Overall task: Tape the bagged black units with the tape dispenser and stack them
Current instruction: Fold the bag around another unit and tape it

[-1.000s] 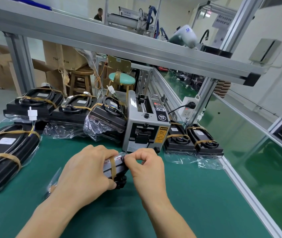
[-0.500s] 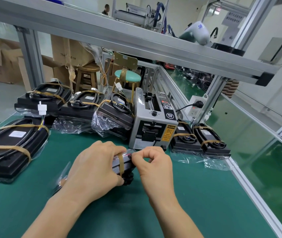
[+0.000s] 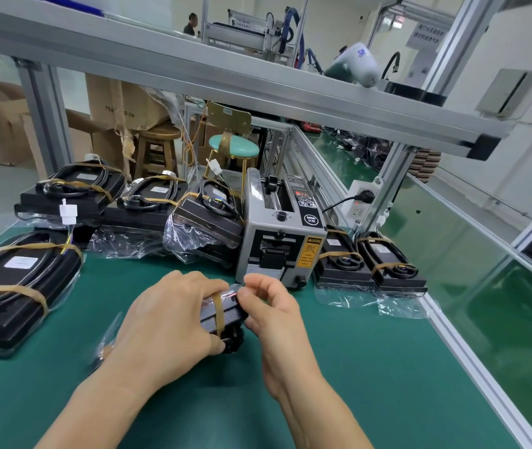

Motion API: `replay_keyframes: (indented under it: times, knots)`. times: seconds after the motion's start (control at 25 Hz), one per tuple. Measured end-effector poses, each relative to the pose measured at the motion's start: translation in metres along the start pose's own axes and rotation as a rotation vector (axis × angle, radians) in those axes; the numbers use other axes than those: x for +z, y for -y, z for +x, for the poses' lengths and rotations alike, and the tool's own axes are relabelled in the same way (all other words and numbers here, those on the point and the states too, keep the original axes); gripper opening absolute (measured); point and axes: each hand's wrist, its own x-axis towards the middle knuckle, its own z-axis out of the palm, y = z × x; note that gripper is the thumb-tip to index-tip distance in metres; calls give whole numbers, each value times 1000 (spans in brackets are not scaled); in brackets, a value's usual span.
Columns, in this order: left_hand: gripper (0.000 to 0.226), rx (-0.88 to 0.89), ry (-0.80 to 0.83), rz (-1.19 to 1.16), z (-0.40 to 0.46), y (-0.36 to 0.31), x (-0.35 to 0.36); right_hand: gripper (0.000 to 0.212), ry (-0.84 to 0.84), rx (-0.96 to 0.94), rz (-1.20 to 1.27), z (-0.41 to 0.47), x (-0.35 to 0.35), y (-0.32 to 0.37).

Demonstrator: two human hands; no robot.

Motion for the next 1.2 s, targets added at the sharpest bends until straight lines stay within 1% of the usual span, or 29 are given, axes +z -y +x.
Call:
replay_keyframes:
  times: [0.08, 0.2, 0.28, 0.32, 0.36, 0.4, 0.44, 0.48, 0.52, 0.56, 0.64, 0.68, 0.72, 0.76, 0.8, 0.84, 0.88, 0.92, 1.0, 1.04, 1.08, 1.12, 1.2]
  knots:
    - [58, 5, 5, 0, 0, -2, 0, 28, 19, -63, -109, 0, -6, 0]
    - [63, 18, -77, -70, -1, 4, -4, 65, 78, -158, -367, -3, -23, 3]
    - [72, 64, -137, -251, -2, 14, -14, 86, 147, -166, -405, 1, -36, 10]
    - [77, 107, -140, -395, -2, 19, -19, 94, 227, -175, -430, 3, -40, 15]
    - [76, 160, -126, -551, -2, 25, -21, 98, 314, -207, -481, 5, -42, 20]
    - [74, 214, -113, -710, -2, 30, -22, 97, 380, -267, -524, 7, -41, 25]
    - [73, 253, -110, -845, -3, 34, -23, 91, 410, -335, -546, 9, -39, 30]
    - [75, 269, -114, -948, -4, 37, -24, 83, 413, -392, -550, 11, -35, 35]
    - [79, 273, -124, -985, -6, 40, -26, 76, 407, -443, -554, 11, -30, 39]
    - [84, 283, -150, -945, -8, 41, -27, 71, 391, -497, -569, 13, -26, 42]
    - [90, 355, -192, -706, -10, 39, -37, 66, 357, -586, -610, 15, -18, 48]
    - [84, 401, -198, -588, -10, 38, -41, 64, 363, -624, -635, 17, -13, 52]
    - [73, 425, -192, -523, -8, 36, -44, 62, 385, -656, -666, 18, -10, 56]
    - [59, 417, -194, -517, -8, 34, -47, 61, 427, -671, -690, 19, -7, 60]
    - [48, 390, -216, -546, -8, 33, -48, 60, 483, -654, -692, 20, -5, 63]
    - [42, 356, -249, -588, -9, 34, -48, 57, 540, -608, -668, 20, -4, 65]
    - [40, 325, -277, -619, -10, 36, -47, 51, 580, -551, -623, 20, -4, 66]
    - [42, 301, -293, -635, -13, 36, -46, 40, 588, -509, -563, 20, -2, 67]
    - [47, 280, -295, -650, -18, 36, -40, 14, 510, -523, -427, 22, 5, 64]
    - [50, 280, -273, -658, -19, 36, -37, 11, 462, -516, -370, 24, 9, 62]
    - [57, 278, -230, -674, -21, 35, -37, 13, 420, -474, -321, 27, 14, 60]
    - [65, 269, -170, -701, -21, 35, -38, 14, 388, -403, -285, 30, 19, 58]
    - [77, 248, -42, -703, -20, 37, -41, 11, 361, -186, -211, 37, 26, 52]
